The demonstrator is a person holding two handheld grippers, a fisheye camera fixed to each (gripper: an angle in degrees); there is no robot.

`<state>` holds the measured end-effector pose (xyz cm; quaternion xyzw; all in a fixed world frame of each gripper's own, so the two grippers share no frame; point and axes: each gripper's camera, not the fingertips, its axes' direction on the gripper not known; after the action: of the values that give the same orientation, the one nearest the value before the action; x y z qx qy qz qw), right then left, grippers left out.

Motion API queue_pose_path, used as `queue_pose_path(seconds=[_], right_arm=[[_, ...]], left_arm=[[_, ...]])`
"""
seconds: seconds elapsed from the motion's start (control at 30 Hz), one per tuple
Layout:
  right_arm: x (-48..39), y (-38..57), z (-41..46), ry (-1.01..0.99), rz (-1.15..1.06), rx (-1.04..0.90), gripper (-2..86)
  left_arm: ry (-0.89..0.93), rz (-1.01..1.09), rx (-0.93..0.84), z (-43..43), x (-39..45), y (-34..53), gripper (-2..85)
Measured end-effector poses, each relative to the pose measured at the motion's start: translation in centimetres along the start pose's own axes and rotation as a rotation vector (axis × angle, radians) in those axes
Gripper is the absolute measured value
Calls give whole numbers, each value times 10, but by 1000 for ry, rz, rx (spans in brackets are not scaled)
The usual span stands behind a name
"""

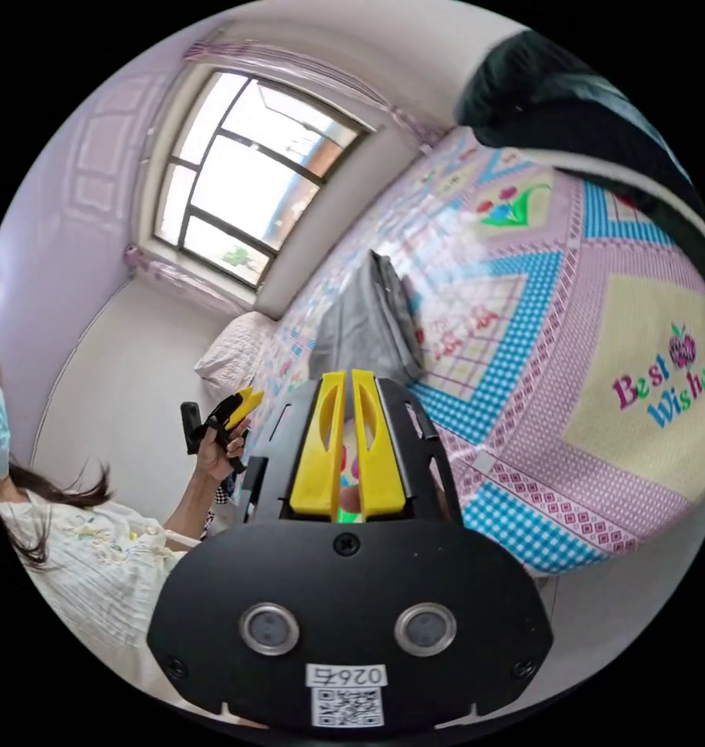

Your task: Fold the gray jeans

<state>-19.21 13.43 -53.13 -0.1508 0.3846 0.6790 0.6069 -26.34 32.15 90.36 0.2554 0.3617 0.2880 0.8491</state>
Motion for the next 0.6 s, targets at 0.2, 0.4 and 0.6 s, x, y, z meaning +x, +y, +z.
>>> queue_pose_path(seconds=[0.2,0.4,0.6], right_arm=[[18,-38,66,199,14,-50,92],[9,-81,133,247,-56,-104,106],[7,-112,160,340,-75,-107,33]], left_arm=[[-54,-14,-199,62,-13,-41,146],[-32,63,-277,89,-5,-85,127],[-17,42,-287,91,-8,-121,68]])
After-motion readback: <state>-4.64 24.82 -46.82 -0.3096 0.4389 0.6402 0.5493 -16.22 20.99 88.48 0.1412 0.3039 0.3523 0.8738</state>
